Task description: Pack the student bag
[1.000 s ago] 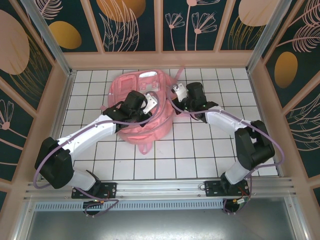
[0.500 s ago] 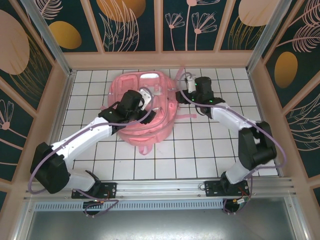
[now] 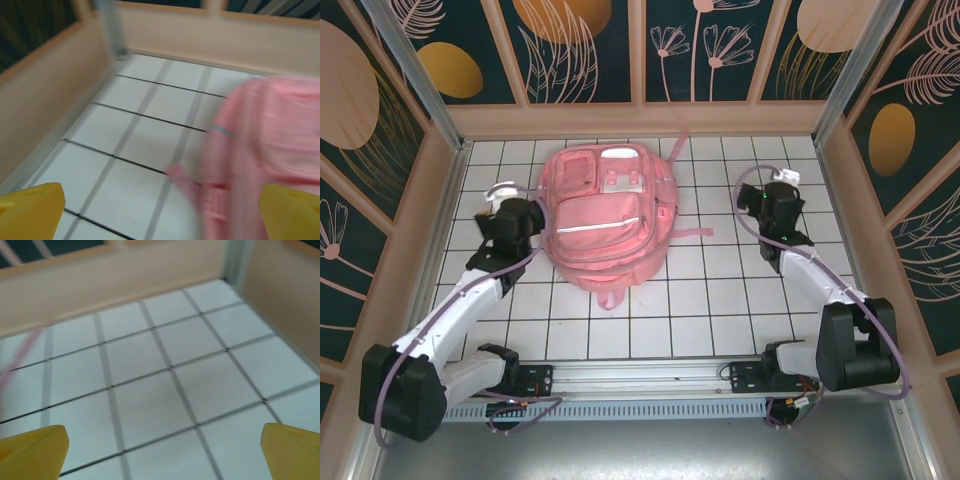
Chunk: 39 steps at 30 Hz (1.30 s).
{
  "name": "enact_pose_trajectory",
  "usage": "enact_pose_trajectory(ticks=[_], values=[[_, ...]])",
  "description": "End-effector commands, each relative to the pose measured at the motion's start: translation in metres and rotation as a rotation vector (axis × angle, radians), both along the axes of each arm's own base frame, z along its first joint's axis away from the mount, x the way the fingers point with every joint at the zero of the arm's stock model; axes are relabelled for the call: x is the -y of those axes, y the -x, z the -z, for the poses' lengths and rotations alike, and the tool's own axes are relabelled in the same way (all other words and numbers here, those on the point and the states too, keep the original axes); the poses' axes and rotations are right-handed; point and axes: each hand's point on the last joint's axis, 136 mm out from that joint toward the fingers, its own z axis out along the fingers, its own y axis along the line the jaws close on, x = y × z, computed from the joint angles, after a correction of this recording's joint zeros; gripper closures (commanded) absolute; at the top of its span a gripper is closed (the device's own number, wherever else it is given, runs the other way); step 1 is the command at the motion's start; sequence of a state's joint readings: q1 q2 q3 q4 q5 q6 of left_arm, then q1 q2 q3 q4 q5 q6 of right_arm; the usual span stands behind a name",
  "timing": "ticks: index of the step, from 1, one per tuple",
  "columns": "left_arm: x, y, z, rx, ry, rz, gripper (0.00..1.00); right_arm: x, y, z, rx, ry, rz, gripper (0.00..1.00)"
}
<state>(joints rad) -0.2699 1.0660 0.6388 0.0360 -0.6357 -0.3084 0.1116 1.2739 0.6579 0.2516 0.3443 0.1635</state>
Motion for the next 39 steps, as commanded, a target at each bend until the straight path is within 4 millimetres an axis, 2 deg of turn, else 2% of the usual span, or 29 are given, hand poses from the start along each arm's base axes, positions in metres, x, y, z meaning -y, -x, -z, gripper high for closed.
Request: enact_pose_trajectory(ticks=[1,4,7,9,13,16,17,21,25,29,39], values=[[-0.045,0.012,-0.007,0.179,0.007,-0.196,0.01,0.034,0.01,-0.01,0.126,0.035,0.149,0.01],[-0.061,0.013,0.014,0.178,-0.003,-0.203,0.01,0.042,0.021,0.003,0.141,0.116,0.166,0.01],[-0.063,0.01,0.032,0.194,-0.064,-0.162,0.01,0.042,0.026,0.018,0.136,0.157,0.149,0.01],[-0.057,0.005,0.04,0.219,-0.078,-0.109,0.02,0.037,0.025,0.025,0.152,0.163,0.108,0.01],[-0.035,-0.011,0.047,0.263,-0.064,0.05,0.02,0.022,0.023,0.028,0.205,0.166,0.009,0.01],[-0.02,-0.017,0.04,0.312,-0.069,0.143,0.01,0.013,0.021,0.034,0.209,0.146,-0.069,0.01],[-0.018,-0.018,0.039,0.327,-0.07,0.16,0.02,0.01,0.022,0.034,0.221,0.139,-0.089,0.01],[-0.012,-0.027,0.053,0.3,-0.064,0.212,0.02,-0.004,0.023,0.029,0.281,0.075,-0.199,0.01],[-0.016,-0.027,0.061,0.304,-0.05,0.197,0.01,-0.009,0.018,0.04,0.284,0.057,-0.24,0.01],[-0.019,-0.027,0.062,0.303,-0.046,0.178,0.01,-0.004,0.015,0.048,0.269,0.035,-0.225,0.01],[-0.023,-0.024,0.062,0.309,-0.046,0.162,0.01,-0.002,0.018,0.05,0.277,0.032,-0.218,0.01]])
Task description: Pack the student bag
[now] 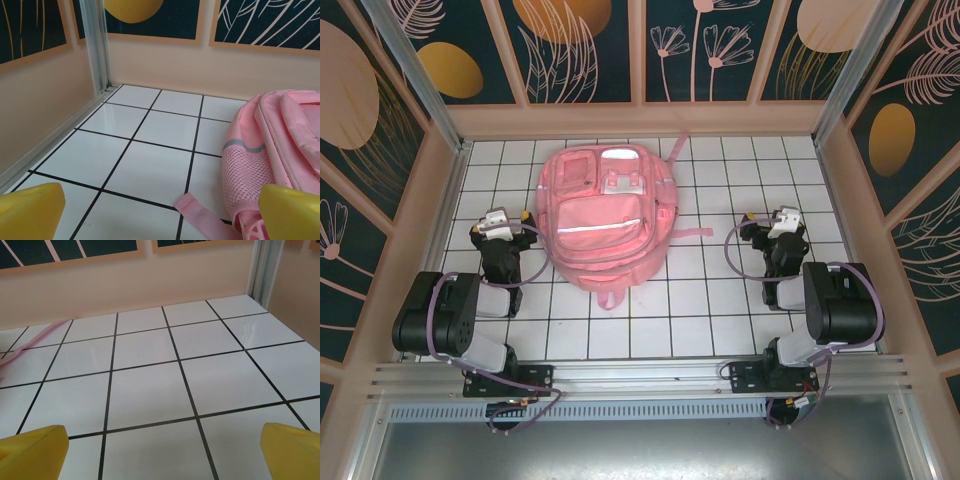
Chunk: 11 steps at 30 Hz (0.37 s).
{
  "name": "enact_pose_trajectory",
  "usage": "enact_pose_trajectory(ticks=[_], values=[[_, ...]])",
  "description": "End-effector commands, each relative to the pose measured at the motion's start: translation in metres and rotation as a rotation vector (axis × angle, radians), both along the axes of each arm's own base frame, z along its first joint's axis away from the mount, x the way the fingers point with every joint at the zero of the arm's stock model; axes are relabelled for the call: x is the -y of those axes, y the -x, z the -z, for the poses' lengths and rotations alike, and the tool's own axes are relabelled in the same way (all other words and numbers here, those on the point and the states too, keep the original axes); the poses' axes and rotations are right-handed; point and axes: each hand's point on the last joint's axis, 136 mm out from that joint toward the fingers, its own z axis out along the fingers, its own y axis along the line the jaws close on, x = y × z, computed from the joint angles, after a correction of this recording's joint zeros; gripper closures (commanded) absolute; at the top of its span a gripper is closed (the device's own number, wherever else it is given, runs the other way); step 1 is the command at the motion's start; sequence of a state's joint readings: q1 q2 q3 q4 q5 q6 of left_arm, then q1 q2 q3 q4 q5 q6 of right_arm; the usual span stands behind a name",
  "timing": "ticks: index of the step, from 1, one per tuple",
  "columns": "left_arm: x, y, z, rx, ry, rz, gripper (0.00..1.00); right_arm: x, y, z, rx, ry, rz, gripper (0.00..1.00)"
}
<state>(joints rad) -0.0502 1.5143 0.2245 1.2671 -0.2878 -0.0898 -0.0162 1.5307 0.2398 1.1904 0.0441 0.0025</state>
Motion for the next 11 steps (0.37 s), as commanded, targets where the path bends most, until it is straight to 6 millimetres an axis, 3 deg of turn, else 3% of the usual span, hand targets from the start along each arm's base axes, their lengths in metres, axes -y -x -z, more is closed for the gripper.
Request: enact_pose_trajectory(ticks=[1,11], values=[[-0.0034,0.0016,-0.0061,0.035,0.003,-0.008,0.01,-0.0013,-0.0001,-0.0086,0.045,-0.017,-0.014,0.01],[-0.0033,0.0004,-0.0051,0.03,0.003,-0.009,0.01,-0.001,-0.0001,-0.0085,0.045,-0.017,-0.013,0.01]])
